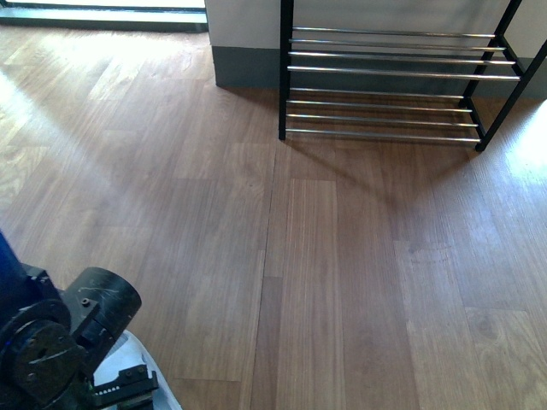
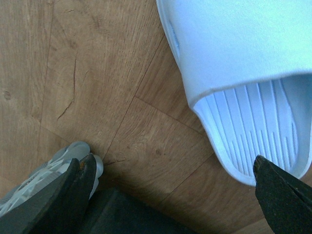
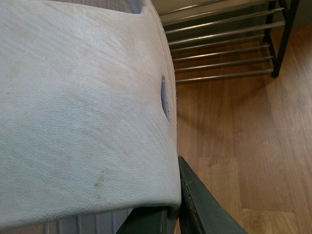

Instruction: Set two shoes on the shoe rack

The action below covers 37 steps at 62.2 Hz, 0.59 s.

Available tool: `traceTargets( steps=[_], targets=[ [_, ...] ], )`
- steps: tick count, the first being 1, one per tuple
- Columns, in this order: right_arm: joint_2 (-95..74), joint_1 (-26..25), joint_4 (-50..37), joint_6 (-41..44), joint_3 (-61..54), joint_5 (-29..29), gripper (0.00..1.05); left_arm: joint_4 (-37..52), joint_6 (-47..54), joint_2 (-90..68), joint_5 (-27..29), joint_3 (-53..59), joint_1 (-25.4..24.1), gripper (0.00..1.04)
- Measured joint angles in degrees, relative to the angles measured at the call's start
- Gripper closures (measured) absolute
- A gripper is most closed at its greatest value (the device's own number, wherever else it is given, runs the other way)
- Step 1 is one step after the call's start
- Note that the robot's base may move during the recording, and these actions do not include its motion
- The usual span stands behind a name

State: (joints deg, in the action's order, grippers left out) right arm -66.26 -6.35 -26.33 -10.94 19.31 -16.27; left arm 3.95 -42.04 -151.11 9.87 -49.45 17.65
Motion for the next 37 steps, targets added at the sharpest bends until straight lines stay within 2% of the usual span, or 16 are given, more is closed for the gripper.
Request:
traceTargets(
  steps=[22, 37],
  targets=[
    [0.0, 0.0, 0.0, 0.0, 0.0, 0.0, 1.03, 0.0, -0.9, -9.4, 0.0, -6.3, -0.2, 0.09],
    [0.0, 0.0, 0.0, 0.0, 0.0, 0.0, 1.03, 2.9, -1.3, -12.0, 4.5, -8.0, -0.3, 0.09]
  ],
)
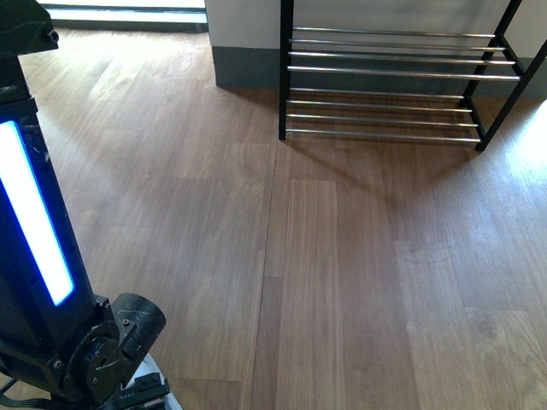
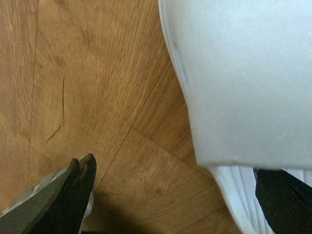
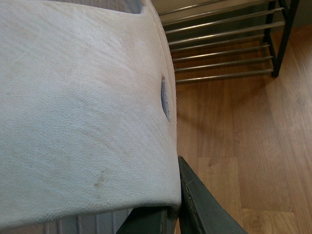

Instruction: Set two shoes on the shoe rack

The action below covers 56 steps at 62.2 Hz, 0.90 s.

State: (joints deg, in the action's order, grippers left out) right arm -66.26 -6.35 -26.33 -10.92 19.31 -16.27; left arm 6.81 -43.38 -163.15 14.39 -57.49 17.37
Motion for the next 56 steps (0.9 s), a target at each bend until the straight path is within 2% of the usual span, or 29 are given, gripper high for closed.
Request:
traceTargets(
  steps=[20, 25, 56],
  targets=[
    [0.0, 0.0, 0.0, 0.0, 0.0, 0.0, 1.03, 2.6, -2.1, -1.3, 2.6, -0.1, 1.8, 0.1],
    [0.0, 0.0, 0.0, 0.0, 0.0, 0.0, 1.03, 3.0, -1.9, -2.0, 3.0, -0.1, 1.6, 0.28],
    [0.0, 0.0, 0.0, 0.0, 0.0, 0.0, 1.03, 2.4, -1.9, -1.9, 4.6, -1.4, 0.6, 1.0]
  ],
)
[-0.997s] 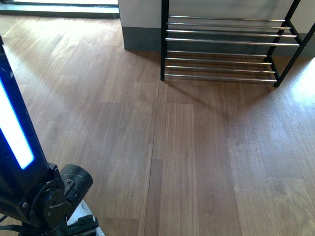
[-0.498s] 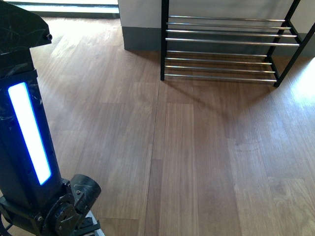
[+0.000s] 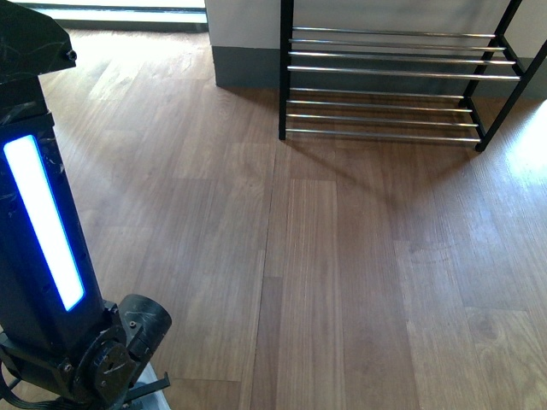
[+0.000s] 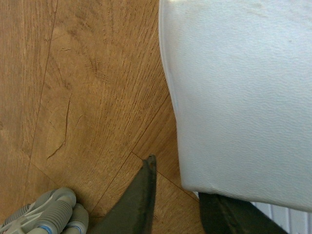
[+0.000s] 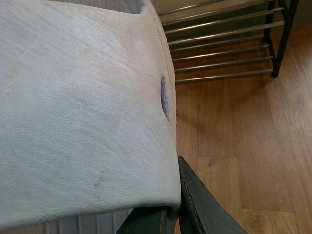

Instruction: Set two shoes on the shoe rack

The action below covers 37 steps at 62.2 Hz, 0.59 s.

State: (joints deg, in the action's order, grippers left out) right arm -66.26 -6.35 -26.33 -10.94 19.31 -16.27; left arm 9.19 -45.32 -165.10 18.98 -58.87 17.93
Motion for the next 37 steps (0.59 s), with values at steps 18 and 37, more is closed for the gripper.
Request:
traceTargets(
  steps=[18, 37],
  targets=[
    [0.0, 0.0, 0.0, 0.0, 0.0, 0.0, 1.03, 7.9, 2.0, 0.1, 1.8, 2.4, 0.1, 1.03],
    [0.0, 0.0, 0.0, 0.0, 0.0, 0.0, 1.03, 29.5, 12.4, -0.9, 10.7, 6.3, 0.9, 1.03]
  ],
)
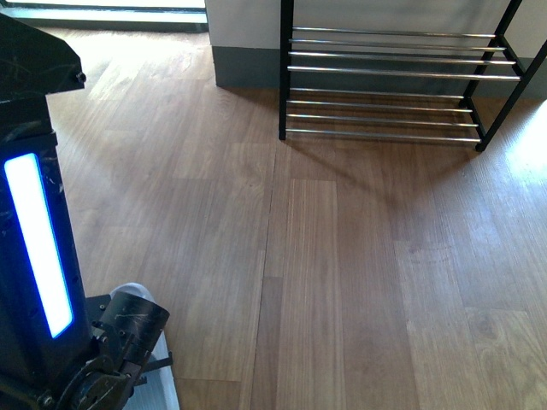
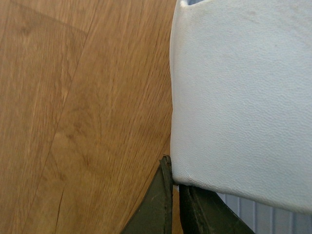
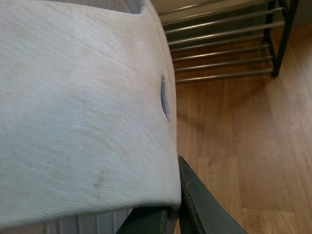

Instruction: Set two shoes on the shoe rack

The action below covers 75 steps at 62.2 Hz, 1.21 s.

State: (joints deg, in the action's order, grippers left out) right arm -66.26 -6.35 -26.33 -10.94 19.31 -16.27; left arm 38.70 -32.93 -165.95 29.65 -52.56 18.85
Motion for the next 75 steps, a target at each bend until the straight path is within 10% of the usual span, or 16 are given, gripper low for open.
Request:
traceTargets(
  steps=[5, 19, 44, 75],
  targets=[
    [0.0, 0.0, 0.0, 0.0, 0.0, 0.0, 1.03, 5.5, 3.2, 0.4, -0.5, 1.9, -0.5, 1.03],
    [0.0, 0.0, 0.0, 0.0, 0.0, 0.1, 1.03, -24.0, 12.6, 43.9, -1.1, 14.6, -8.4, 1.03],
    [0.0, 0.0, 0.0, 0.0, 0.0, 0.0, 1.03, -31.7, 19.3, 86.2, 1.3, 24.7, -6.2, 1.03],
    [0.0, 0.0, 0.0, 0.0, 0.0, 0.0, 1.03, -58.2, 21.2, 121.3, 16.2, 28.9, 12.8, 1.03]
  ],
)
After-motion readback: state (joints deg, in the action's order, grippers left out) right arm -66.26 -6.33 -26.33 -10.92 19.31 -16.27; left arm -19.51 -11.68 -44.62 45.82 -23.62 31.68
